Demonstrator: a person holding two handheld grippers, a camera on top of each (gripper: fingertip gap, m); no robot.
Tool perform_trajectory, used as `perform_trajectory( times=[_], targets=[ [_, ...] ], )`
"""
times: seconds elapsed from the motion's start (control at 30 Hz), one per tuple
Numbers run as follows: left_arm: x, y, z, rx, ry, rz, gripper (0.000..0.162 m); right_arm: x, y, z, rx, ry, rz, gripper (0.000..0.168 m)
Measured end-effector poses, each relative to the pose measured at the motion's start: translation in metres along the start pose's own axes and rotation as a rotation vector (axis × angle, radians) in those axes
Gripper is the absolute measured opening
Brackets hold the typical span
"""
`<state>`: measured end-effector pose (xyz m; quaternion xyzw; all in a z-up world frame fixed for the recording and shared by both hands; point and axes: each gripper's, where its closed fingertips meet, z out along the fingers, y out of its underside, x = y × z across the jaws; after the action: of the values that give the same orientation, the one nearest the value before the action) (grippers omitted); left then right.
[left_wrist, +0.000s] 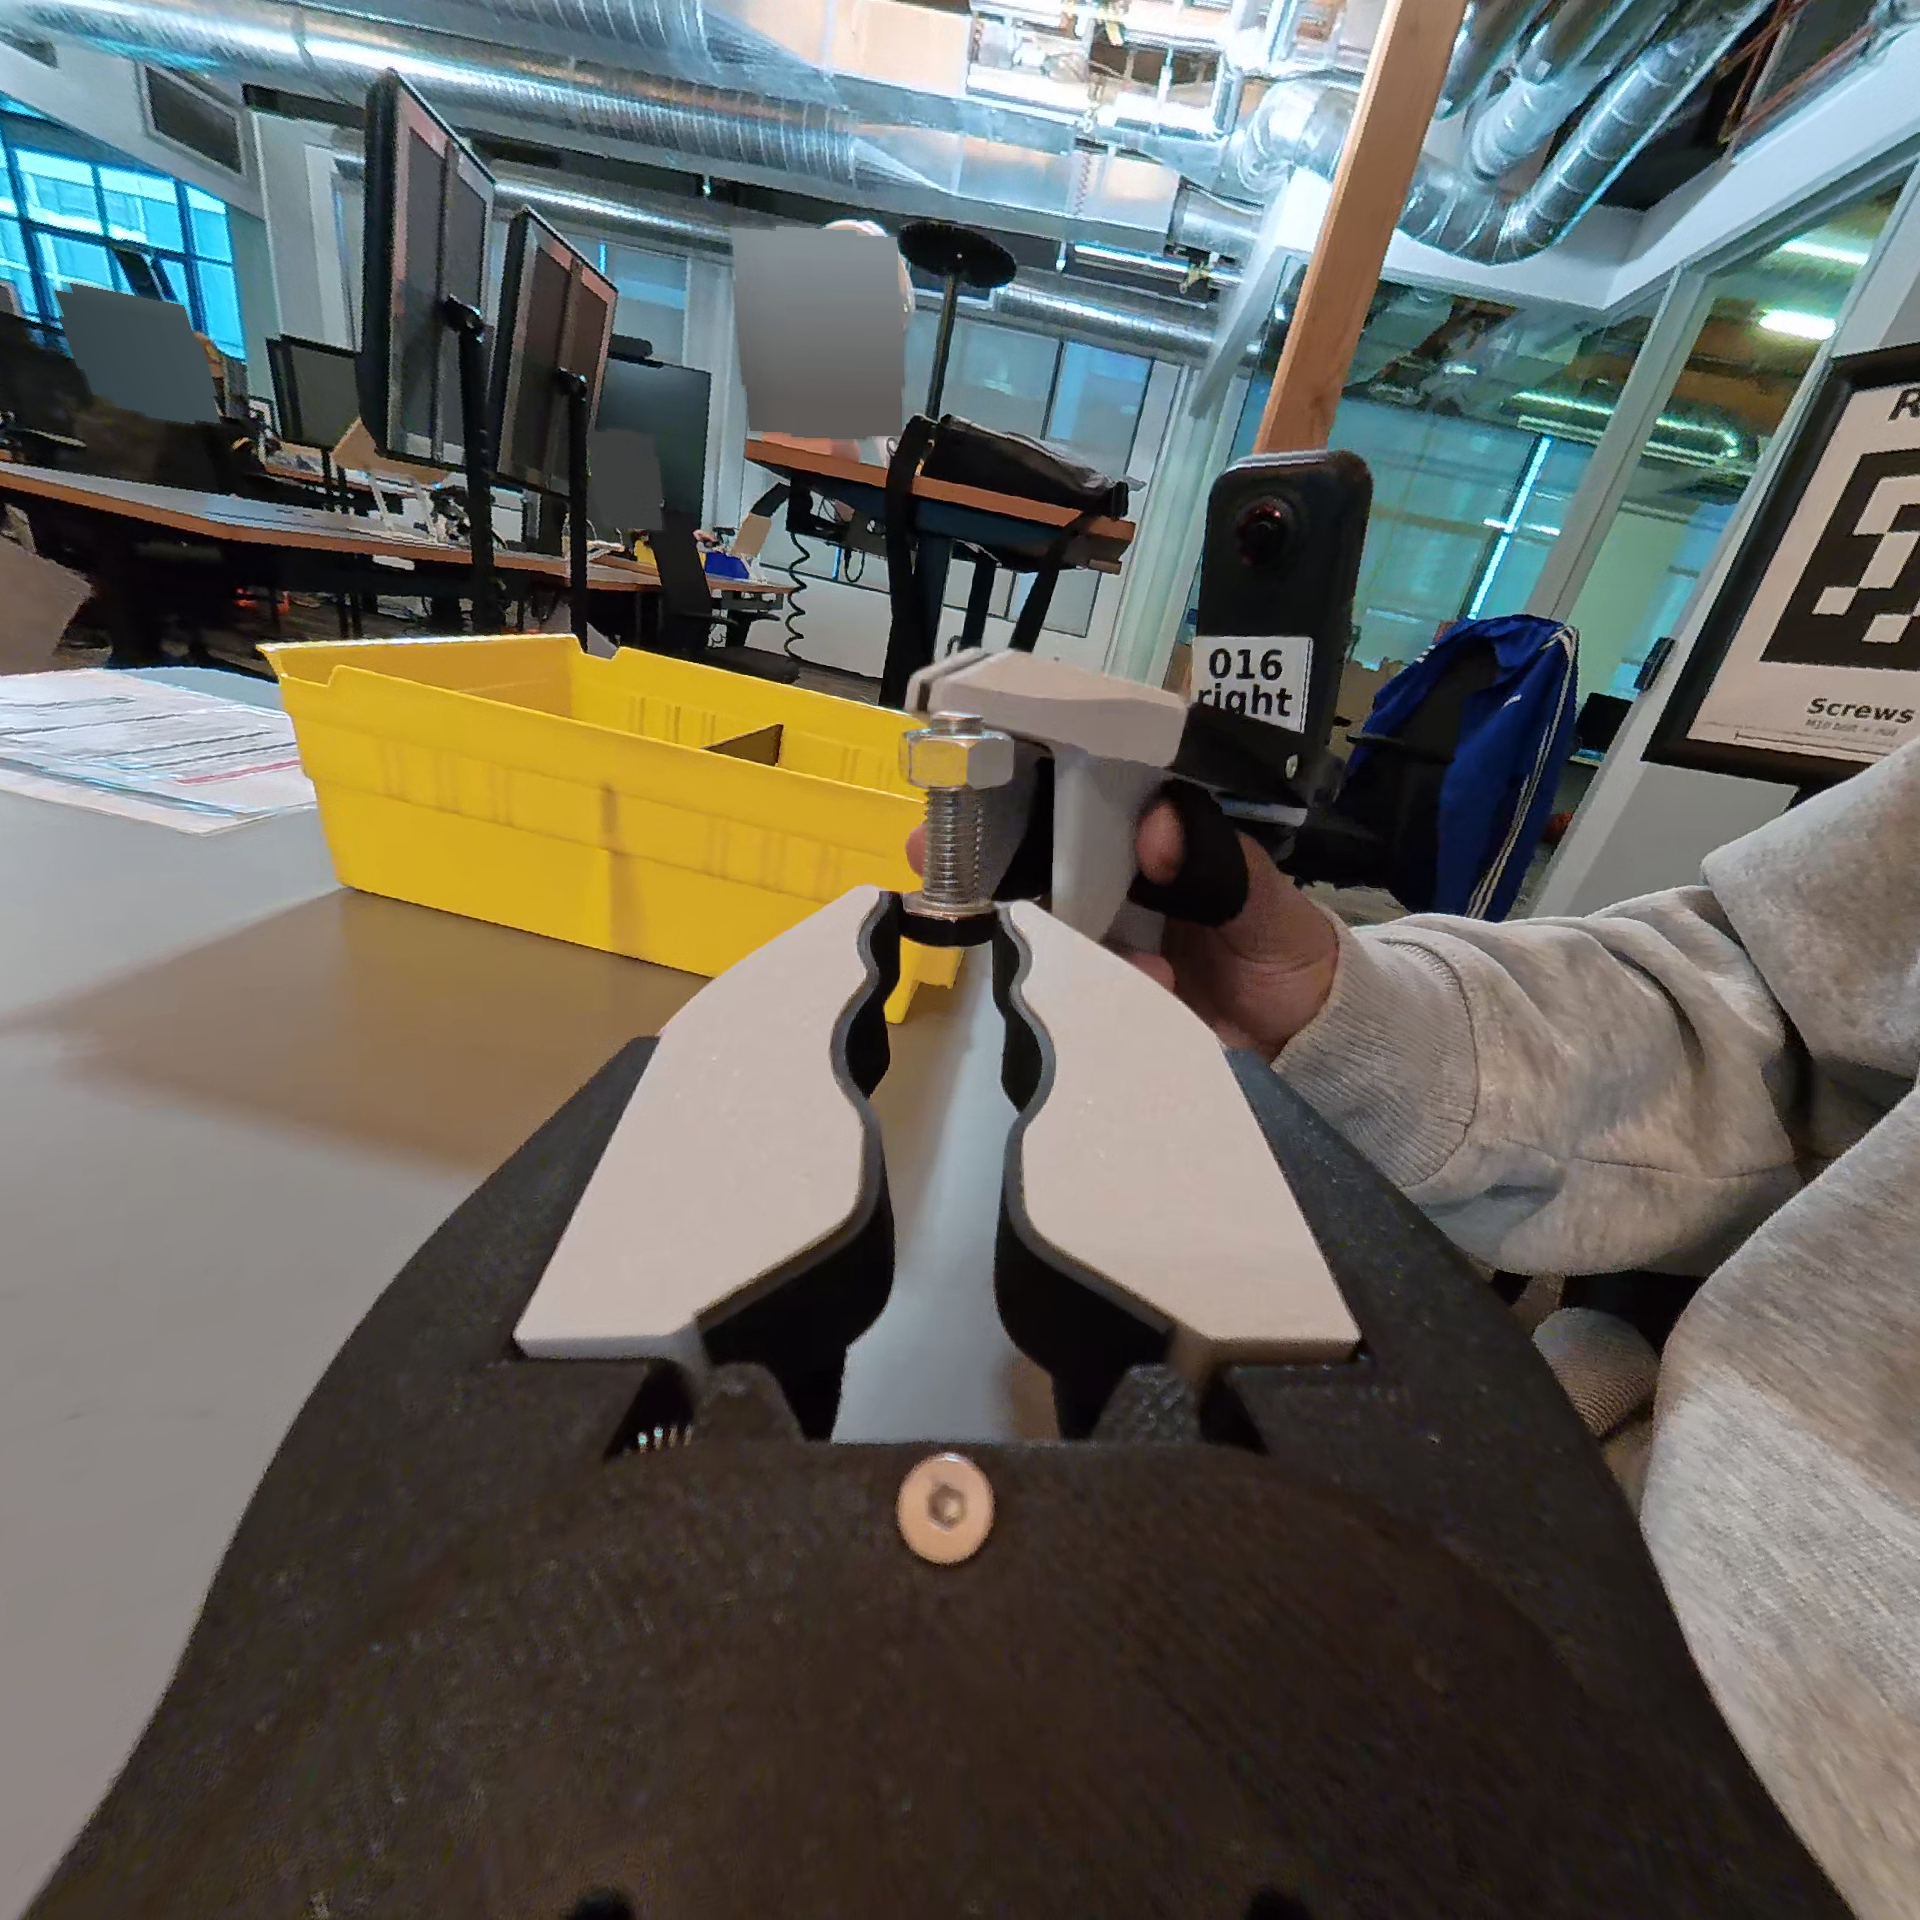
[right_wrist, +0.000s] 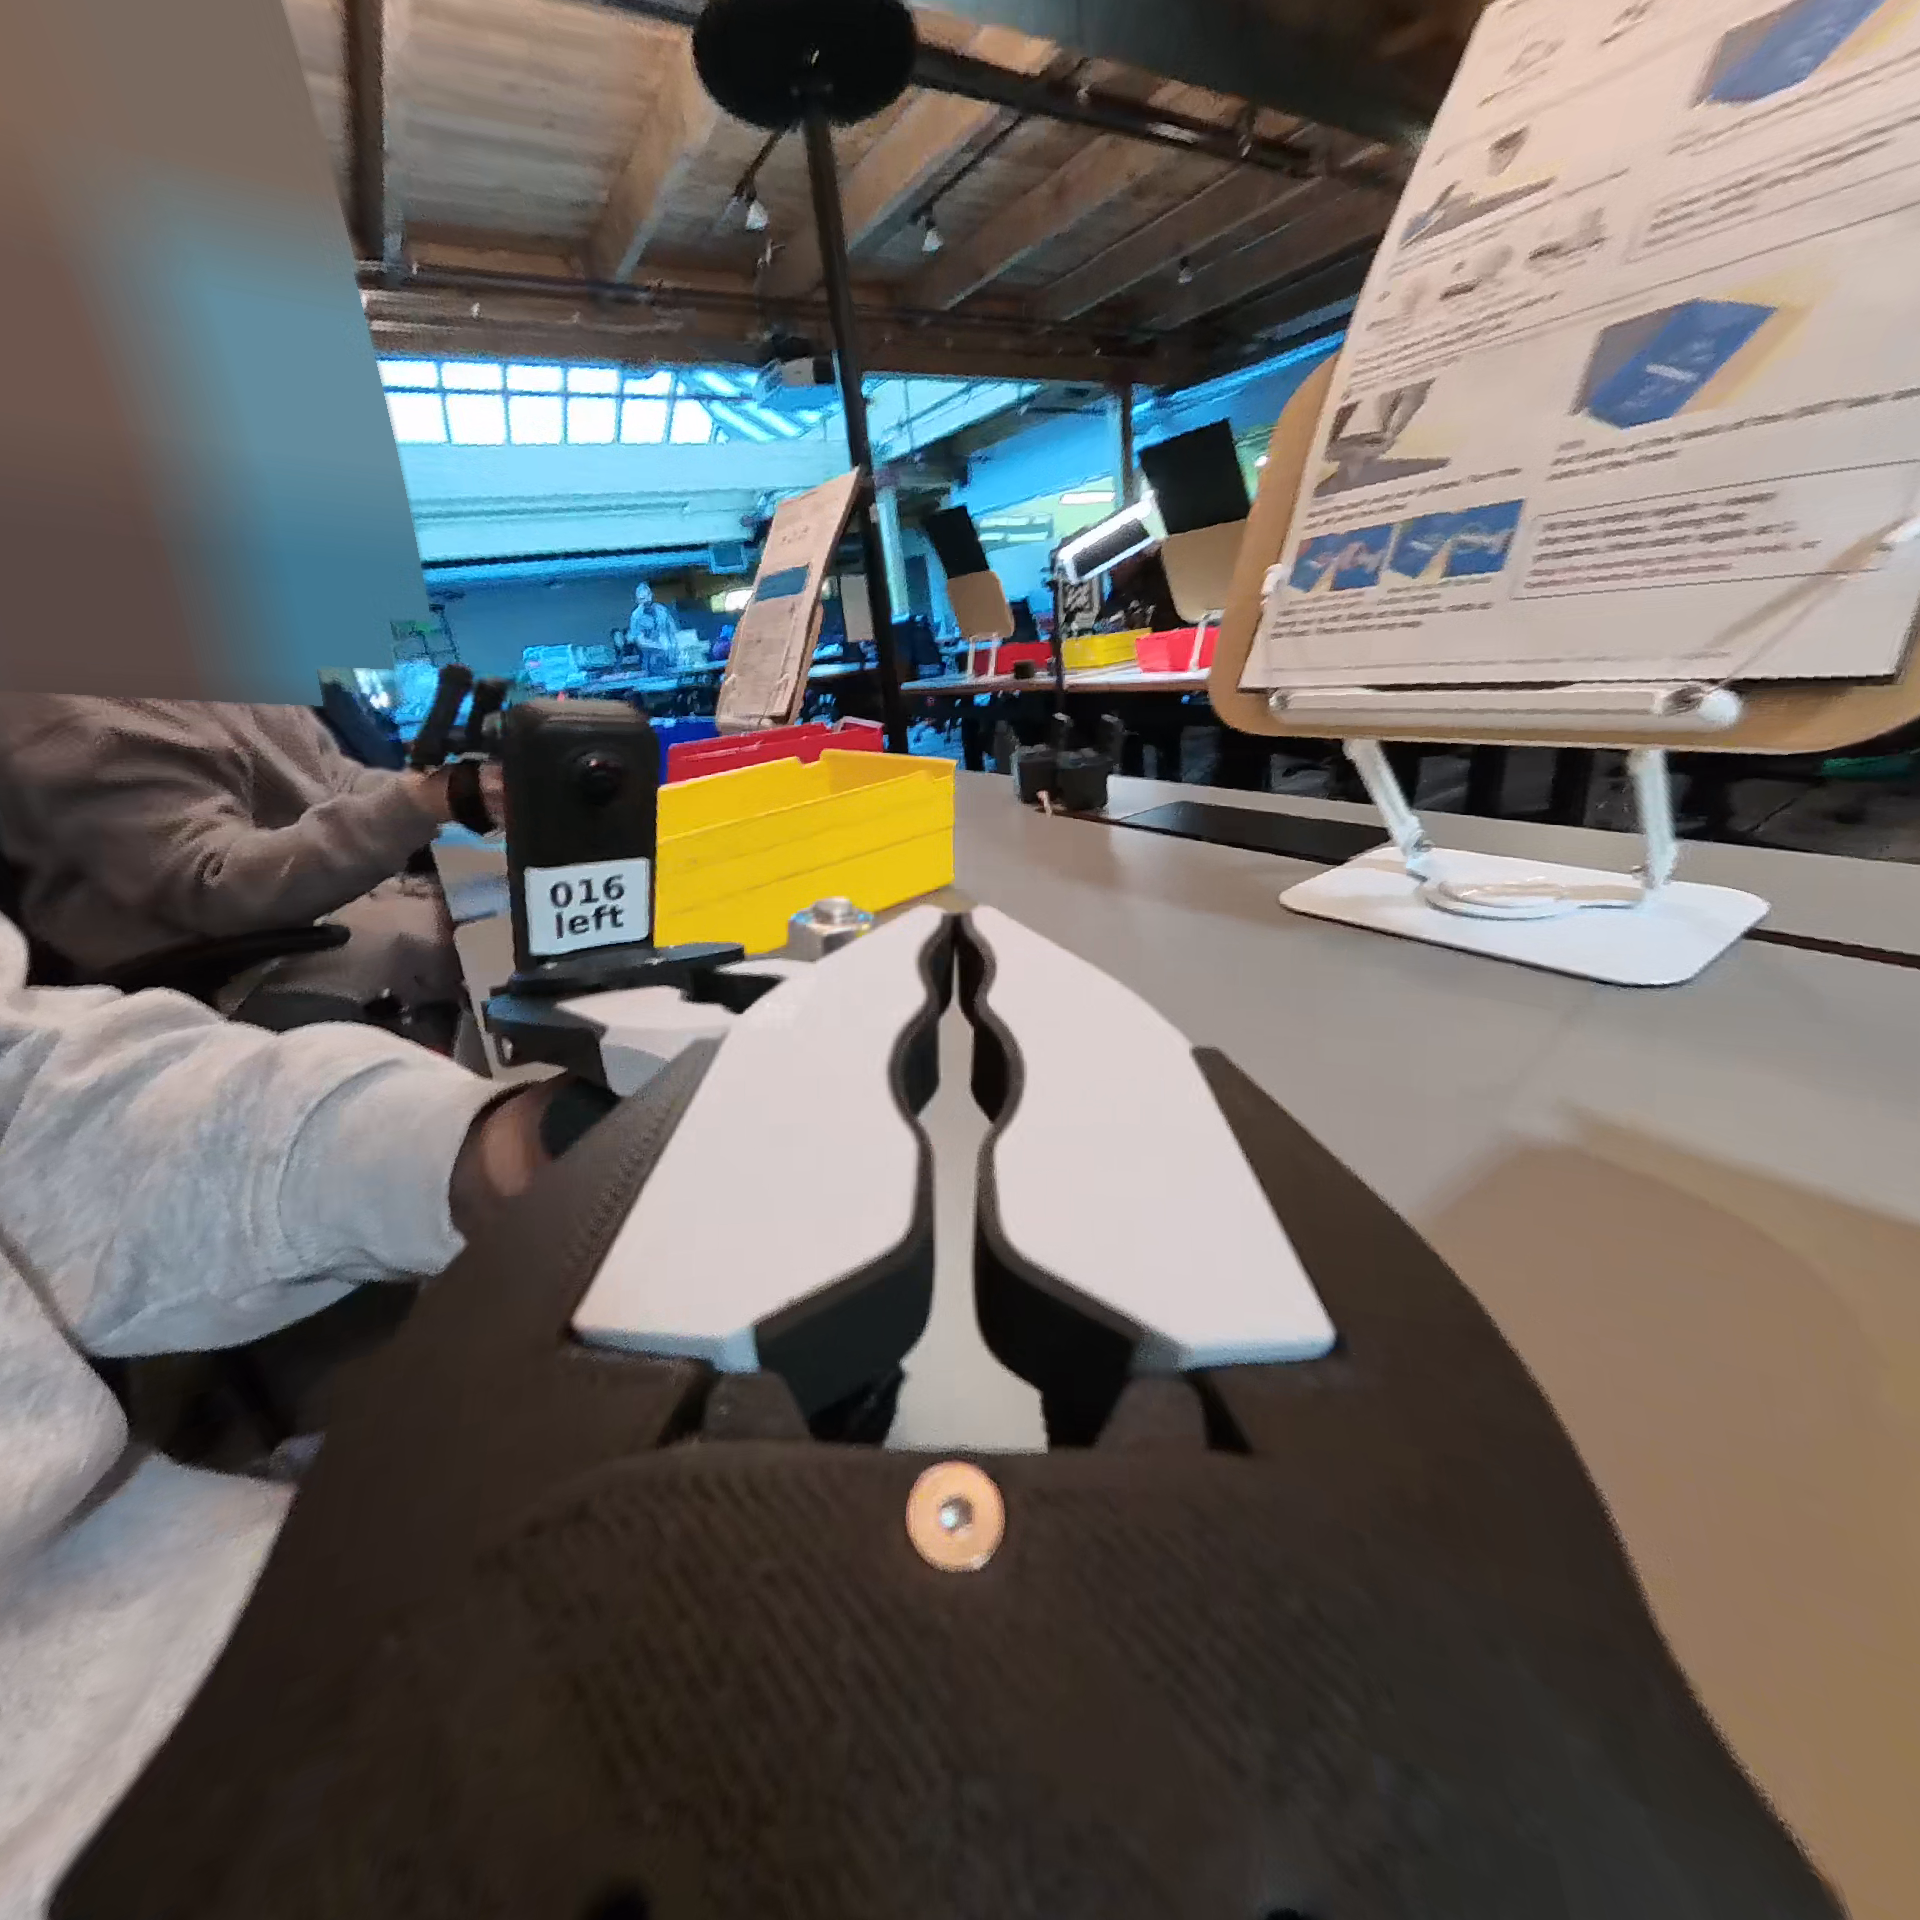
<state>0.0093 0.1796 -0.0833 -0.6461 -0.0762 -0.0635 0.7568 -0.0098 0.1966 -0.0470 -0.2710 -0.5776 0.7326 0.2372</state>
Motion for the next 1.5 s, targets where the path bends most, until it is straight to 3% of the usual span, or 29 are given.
perform_trajectory(
  times=[0.1,0.27,0.43,0.53,0.83,0.93,1.03,1.27,1.37,1.4,1.5],
  targets=[
    [-0.002,0.001,0.0,-0.005,-0.011,0.0,0.017,-0.002,-0.007,-0.003,0.041,-0.031,0.013,0.0],
    [-0.001,0.002,0.001,-0.009,-0.008,0.006,0.017,-0.023,0.002,0.008,0.007,-0.111,-0.012,0.024],
    [-0.001,0.001,0.0,-0.003,-0.004,0.007,0.017,-0.02,0.006,0.008,-0.018,-0.089,-0.026,0.016],
    [-0.001,0.0,0.0,-0.001,-0.003,0.005,0.017,-0.007,0.006,0.005,-0.022,-0.042,0.011,0.0],
    [0.0,0.0,0.0,0.003,0.002,0.006,0.017,-0.024,0.006,0.008,-0.011,-0.143,0.022,0.02],
    [0.001,-0.003,-0.001,0.015,0.011,0.003,0.017,-0.014,0.008,0.007,-0.022,-0.089,0.036,0.004],
    [0.0,-0.002,0.0,0.013,0.008,0.003,0.017,-0.01,0.006,0.005,-0.014,-0.083,0.044,0.001],
    [0.001,0.0,0.0,0.004,0.009,0.009,0.017,-0.028,0.005,0.009,-0.001,-0.154,0.02,0.025],
    [0.002,-0.001,0.0,0.006,0.01,0.015,0.017,-0.023,0.006,0.009,-0.008,-0.127,0.022,0.016],
    [0.001,-0.002,0.0,0.01,0.009,0.012,0.017,-0.02,0.006,0.008,-0.008,-0.115,0.029,0.006],
    [0.001,-0.003,-0.001,0.018,0.008,0.004,0.017,-0.015,0.004,0.006,-0.005,-0.093,0.03,0.002]
  ],
)
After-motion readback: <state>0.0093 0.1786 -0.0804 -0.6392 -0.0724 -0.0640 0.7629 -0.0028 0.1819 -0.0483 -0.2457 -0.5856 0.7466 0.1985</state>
